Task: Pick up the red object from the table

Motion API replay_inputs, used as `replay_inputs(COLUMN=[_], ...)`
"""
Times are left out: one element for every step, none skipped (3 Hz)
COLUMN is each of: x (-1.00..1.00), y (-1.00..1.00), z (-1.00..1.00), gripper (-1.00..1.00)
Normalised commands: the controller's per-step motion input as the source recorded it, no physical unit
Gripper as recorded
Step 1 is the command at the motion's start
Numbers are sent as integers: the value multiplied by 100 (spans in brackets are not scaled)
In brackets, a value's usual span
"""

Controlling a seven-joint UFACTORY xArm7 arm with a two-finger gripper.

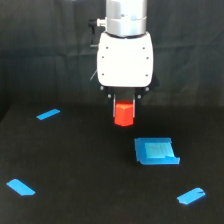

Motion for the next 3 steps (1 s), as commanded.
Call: replay_inputs(x=[0,8,2], y=[-7,-8,3], z=[9,5,7], gripper=[-93,-97,-94])
